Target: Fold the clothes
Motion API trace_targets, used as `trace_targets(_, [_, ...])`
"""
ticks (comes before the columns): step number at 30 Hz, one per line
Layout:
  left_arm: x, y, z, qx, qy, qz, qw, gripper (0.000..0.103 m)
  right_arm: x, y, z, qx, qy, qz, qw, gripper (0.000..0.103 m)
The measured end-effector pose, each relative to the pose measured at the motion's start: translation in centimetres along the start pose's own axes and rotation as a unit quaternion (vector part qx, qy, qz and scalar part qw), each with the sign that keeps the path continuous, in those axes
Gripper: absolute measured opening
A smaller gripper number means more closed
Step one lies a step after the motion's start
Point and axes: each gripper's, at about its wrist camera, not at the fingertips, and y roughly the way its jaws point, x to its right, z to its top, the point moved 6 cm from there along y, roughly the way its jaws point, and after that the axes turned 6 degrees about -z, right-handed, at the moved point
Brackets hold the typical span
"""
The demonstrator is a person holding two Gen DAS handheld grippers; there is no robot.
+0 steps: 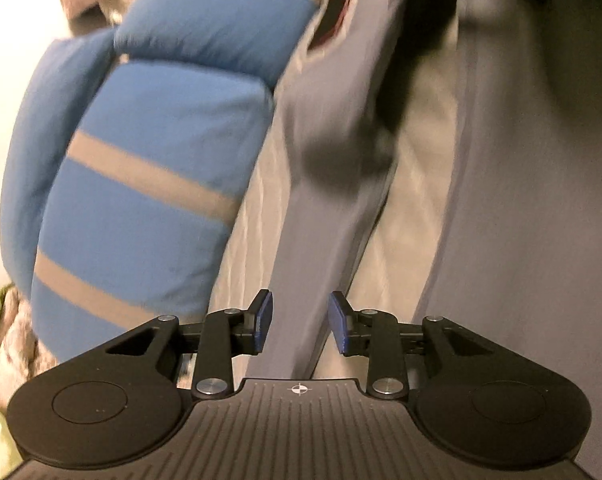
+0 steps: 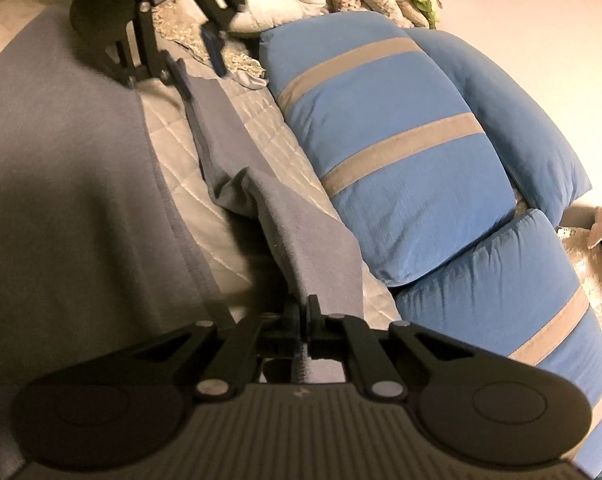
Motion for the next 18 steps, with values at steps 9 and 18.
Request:
trace_targets(9, [-1.4,2.7,-5.4,-0.061,0.028,-0.017,0.9976,0.03,0.1,-0.1,-0.1,-0.002,0.005,0.003,1.0,0.005])
trace_targets(18, [-0.3,4.8,-5.4,-0.108,0.111,-0.033,0.9874,0.003,0.1,0.1,-0.1,-0.003,0.007,0.001,1.0,0.016])
